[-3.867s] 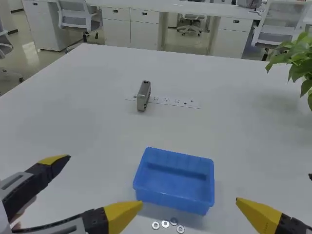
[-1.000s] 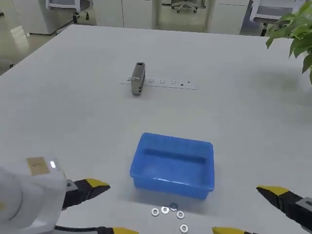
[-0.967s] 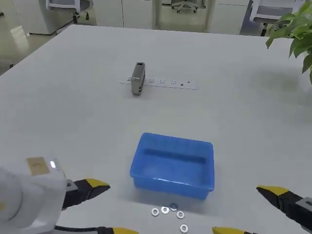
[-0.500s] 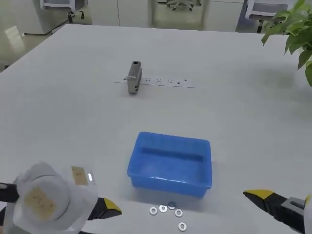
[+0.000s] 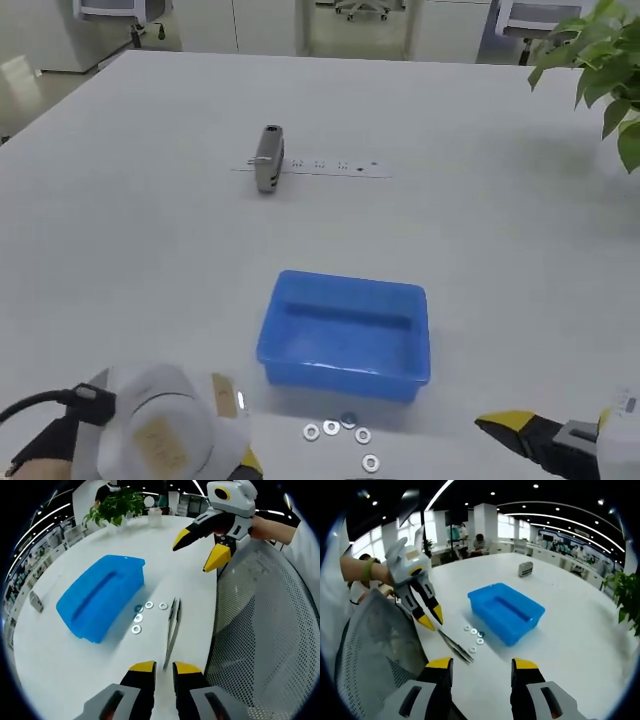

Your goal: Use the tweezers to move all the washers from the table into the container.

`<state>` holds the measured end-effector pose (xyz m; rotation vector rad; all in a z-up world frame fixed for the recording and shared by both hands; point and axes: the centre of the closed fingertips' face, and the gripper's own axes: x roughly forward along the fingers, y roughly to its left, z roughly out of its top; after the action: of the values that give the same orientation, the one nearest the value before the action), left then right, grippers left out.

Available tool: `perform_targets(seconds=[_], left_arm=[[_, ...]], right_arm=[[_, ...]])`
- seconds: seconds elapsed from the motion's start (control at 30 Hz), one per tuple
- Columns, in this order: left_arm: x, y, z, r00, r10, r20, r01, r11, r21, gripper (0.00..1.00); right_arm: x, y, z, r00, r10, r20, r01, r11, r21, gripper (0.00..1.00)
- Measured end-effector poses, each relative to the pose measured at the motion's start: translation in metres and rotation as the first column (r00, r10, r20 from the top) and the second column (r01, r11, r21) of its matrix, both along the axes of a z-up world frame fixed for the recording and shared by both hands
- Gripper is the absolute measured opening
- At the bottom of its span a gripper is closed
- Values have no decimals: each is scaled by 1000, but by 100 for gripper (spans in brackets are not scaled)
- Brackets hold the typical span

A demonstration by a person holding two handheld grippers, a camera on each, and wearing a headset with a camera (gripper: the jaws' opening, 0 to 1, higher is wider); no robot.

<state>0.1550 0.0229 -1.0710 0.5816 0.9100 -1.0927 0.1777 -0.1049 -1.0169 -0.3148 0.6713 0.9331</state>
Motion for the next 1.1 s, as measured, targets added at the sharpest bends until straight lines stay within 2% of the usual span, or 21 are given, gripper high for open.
perform_targets(seconds=[0.13,0.3,0.43,0.47,0.5,0.57,0.73,0.93,1.1], left_arm=[[4,-1,-3,998,-56,33,54,997,47,7],[0,-3,-8,995,-100,17,99,993,66,4],[-1,-2,-13,990,-136,22,134,986,102,1],[0,-1,-14,988,-149,32,144,982,118,0],[2,-2,-13,986,-161,50,155,981,116,0],[2,0,-13,985,-165,51,157,979,133,0],[0,0,-12,980,-194,42,186,972,140,0],[-2,-1,-1,977,-208,45,200,970,138,0],[-4,-4,16,973,-220,72,210,970,119,0]], right_arm=[[-3,0,-4,1000,11,-16,-11,1000,-8,42],[-5,0,-7,1000,20,-23,-20,1000,-20,41],[-6,1,-9,999,24,-30,-25,1000,-18,40],[-7,2,-9,999,26,-30,-27,999,-18,40],[-7,2,-9,999,28,-31,-29,999,-17,40],[-7,3,-10,999,30,-33,-31,999,-15,40],[-8,7,-9,998,42,-37,-42,999,-9,39],[-7,11,-9,998,59,-31,-60,998,-6,38],[-7,13,-8,997,76,-14,-76,997,-8,38]])
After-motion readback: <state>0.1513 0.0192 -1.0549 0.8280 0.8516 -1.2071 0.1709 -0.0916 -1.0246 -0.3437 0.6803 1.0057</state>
